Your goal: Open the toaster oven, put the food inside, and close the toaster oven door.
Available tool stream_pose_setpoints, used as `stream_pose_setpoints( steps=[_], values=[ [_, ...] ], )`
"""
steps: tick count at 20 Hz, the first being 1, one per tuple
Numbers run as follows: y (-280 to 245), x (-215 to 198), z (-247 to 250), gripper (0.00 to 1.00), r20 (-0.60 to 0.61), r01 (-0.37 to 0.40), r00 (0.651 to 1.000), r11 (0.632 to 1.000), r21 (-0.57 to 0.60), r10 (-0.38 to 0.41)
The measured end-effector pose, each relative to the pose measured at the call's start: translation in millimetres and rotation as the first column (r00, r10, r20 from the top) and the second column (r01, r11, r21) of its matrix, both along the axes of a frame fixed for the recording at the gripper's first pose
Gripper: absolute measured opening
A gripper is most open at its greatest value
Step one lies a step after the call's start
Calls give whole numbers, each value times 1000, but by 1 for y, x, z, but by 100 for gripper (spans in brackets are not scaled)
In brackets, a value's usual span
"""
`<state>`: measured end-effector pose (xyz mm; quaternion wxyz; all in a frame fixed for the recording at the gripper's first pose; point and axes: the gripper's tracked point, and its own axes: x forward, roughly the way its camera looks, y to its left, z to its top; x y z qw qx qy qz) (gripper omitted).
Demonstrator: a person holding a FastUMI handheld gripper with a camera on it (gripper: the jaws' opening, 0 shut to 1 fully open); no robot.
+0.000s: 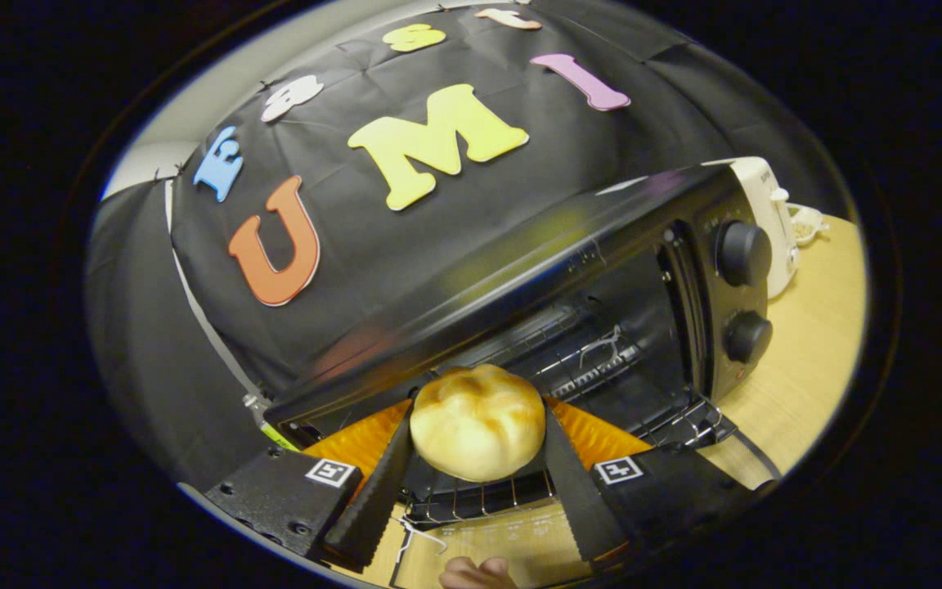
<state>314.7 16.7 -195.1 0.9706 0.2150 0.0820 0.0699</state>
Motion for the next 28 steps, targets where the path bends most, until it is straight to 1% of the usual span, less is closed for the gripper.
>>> stream_pose_setpoints(
  steps=[4, 5, 7, 8, 10, 13, 15, 18, 20, 22, 24, 27, 28],
  values=[
    [-11, 10, -9, 93, -59, 32, 998, 999, -7, -32],
    [-16, 10, -11, 96, -68, 42, 997, 999, -13, -43],
    [-18, 13, -8, 100, -49, 30, 998, 1000, 7, -29],
    [-22, 13, -8, 100, -46, 38, 998, 999, 6, -37],
    [-29, 7, -8, 100, -48, 40, 998, 999, -3, -41],
    [-36, -7, -10, 100, -70, 34, 997, 999, 14, -33],
    [-40, -22, -11, 100, -86, 25, 996, 1000, 18, -23],
    [-51, -44, -7, 100, -106, 32, 994, 999, 16, -31],
    [-55, -57, -6, 100, -139, 34, 990, 999, -13, -35],
    [-53, -77, -8, 100, -188, -19, 982, 998, -58, 7],
    [-48, -94, -19, 100, -257, -55, 966, 992, -109, 26],
    [-50, -113, -41, 100, -339, -66, 941, 974, -215, -11],
    [-47, -119, -47, 100, -360, -79, 933, 969, -233, -11]
  ],
)
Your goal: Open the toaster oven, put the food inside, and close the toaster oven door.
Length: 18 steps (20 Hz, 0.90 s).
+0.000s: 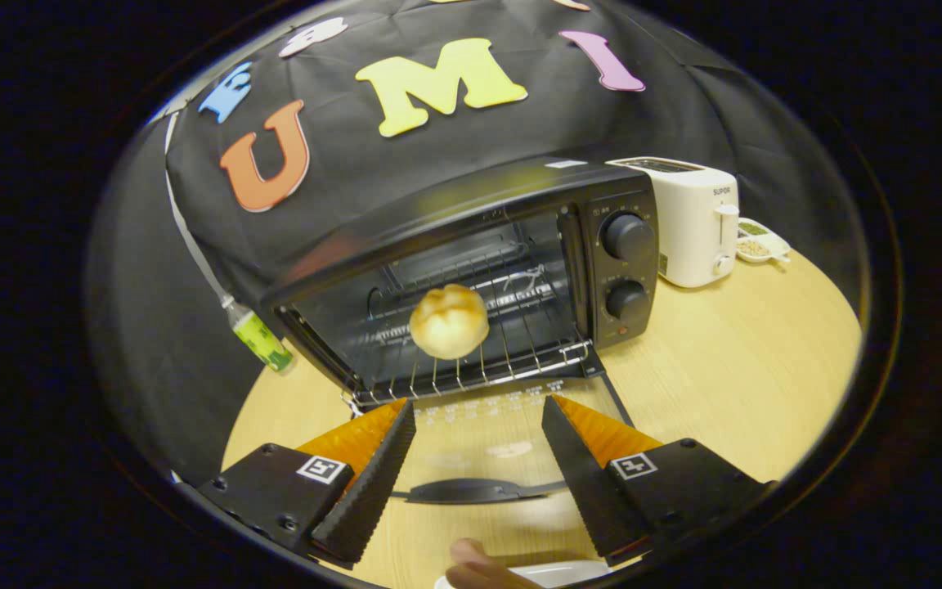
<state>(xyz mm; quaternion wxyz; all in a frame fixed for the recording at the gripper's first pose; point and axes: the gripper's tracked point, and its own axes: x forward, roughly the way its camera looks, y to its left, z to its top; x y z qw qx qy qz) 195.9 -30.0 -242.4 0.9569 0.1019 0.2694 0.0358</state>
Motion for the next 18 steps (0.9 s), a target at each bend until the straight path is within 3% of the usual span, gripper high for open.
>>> stream_pose_setpoints(
  steps=[4, 12, 18],
  values=[
    [9, -16, -24, 100, -90, -3, 996, 1000, -19, 1],
    [23, -55, -36, 100, -98, -58, 994, 978, -200, 39],
    [31, -62, -58, 100, -131, -67, 991, 975, -210, 40]
  ],
)
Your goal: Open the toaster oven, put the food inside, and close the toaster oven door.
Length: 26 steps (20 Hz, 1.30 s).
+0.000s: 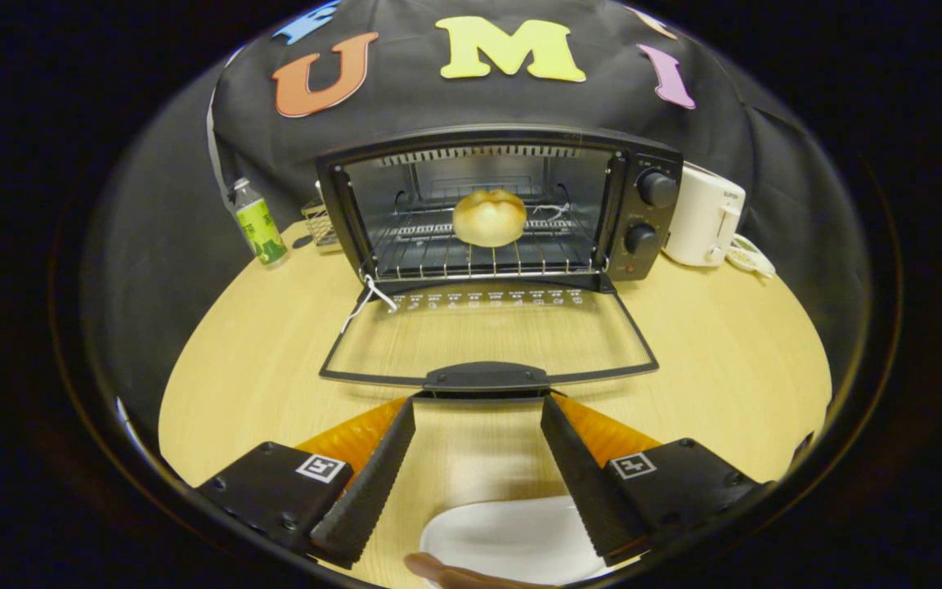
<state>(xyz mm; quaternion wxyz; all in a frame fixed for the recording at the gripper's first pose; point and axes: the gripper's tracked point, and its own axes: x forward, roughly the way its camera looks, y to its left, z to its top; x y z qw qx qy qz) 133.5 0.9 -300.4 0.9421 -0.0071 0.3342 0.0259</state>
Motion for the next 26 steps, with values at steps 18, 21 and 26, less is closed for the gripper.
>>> stream_pose_setpoints(
  steps=[18, 21, 26],
  values=[
    [2, 13, 47, 100, 249, 46, 968, 999, -15, -41],
    [3, 20, 67, 100, 332, 45, 943, 998, -40, -29],
    [9, 38, 107, 100, 464, 21, 886, 998, -65, 12]
  ],
)
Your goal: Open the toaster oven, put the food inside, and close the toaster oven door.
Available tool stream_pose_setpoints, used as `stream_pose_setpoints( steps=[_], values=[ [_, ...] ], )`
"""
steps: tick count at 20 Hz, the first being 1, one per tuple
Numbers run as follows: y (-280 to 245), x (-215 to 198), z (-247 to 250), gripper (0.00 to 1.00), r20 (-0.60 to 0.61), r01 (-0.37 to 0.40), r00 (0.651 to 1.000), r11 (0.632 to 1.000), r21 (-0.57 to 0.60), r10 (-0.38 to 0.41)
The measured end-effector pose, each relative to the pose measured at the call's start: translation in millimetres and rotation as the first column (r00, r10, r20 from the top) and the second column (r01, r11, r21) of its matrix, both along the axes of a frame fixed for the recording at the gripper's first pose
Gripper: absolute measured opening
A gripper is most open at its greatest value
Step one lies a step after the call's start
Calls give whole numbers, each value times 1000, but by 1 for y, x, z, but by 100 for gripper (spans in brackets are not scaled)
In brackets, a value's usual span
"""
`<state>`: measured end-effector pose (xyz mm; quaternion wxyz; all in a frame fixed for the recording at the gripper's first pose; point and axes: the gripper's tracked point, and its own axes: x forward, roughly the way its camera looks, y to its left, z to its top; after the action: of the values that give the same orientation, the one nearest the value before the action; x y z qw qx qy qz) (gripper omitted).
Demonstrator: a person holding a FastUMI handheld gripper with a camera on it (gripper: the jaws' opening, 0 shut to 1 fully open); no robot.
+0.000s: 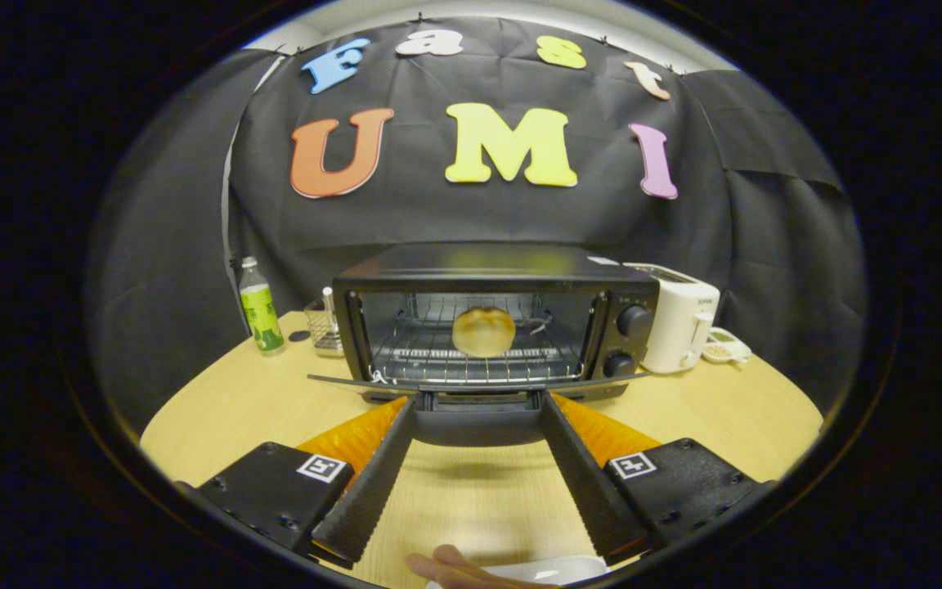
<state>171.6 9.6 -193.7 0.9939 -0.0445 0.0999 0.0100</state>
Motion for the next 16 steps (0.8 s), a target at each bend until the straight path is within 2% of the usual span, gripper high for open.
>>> stream_pose_setpoints(
  steps=[4, 10, 16],
  values=[
    [5, 11, 34, 100, 72, -13, 997, 1000, 22, 11],
    [14, -16, 79, 100, 172, -33, 984, 999, -33, 38],
    [0, -65, 103, 100, 107, -20, 994, 999, 38, 15]
  ],
)
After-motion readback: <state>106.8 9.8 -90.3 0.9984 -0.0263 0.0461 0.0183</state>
